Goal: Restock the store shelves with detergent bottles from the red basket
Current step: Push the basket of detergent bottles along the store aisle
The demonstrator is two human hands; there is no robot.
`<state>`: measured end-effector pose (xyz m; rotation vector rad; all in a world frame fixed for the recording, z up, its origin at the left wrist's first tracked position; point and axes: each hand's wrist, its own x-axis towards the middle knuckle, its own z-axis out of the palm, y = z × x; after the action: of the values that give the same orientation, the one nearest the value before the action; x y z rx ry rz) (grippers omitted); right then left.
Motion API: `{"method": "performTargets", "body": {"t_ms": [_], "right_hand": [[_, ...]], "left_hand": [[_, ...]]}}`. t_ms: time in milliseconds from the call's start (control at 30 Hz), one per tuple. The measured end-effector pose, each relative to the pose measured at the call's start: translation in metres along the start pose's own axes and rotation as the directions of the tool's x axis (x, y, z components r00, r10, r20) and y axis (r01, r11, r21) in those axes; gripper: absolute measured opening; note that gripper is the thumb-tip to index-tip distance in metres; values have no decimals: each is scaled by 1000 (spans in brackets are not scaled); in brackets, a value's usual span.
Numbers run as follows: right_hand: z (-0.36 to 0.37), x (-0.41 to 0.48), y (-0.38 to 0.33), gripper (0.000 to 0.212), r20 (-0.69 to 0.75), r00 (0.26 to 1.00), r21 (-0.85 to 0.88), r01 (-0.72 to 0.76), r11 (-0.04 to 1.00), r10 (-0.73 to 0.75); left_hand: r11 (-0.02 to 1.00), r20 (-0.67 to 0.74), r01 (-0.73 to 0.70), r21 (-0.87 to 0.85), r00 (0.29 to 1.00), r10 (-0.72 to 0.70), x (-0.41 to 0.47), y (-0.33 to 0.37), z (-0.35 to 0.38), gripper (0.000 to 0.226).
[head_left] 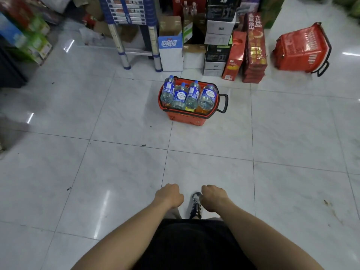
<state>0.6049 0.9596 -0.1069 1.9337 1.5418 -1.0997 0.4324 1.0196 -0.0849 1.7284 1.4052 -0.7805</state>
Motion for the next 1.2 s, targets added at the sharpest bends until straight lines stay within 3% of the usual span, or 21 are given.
{"method": "performTargets", "body": {"t_ms": [433, 633, 733, 1033, 1200], "right_hand": [[-183, 146, -13, 39, -33, 999, -18, -10, 1000, 9], [-251, 202, -32, 35, -58, 998, 11, -38, 999, 38], [-280, 223, -31, 35, -61, 996, 35, -58, 998, 60], [-356, 296, 20, 38, -11, 996, 68, -92, 993, 93], [-397, 349, 61, 39, 38, 994, 164, -110, 980, 105]], "left_hand": [[994, -51, -40, 102, 998, 45, 140, 28, -198, 38], [987, -1, -63, 150, 998, 63, 198, 18, -275, 27], [978, 23, -63, 198, 998, 59, 221, 20, -308, 32], [953, 60, -35, 300, 998, 18, 308, 50, -375, 36], [972, 58, 6, 235, 998, -20, 360, 77, -416, 34]]}}
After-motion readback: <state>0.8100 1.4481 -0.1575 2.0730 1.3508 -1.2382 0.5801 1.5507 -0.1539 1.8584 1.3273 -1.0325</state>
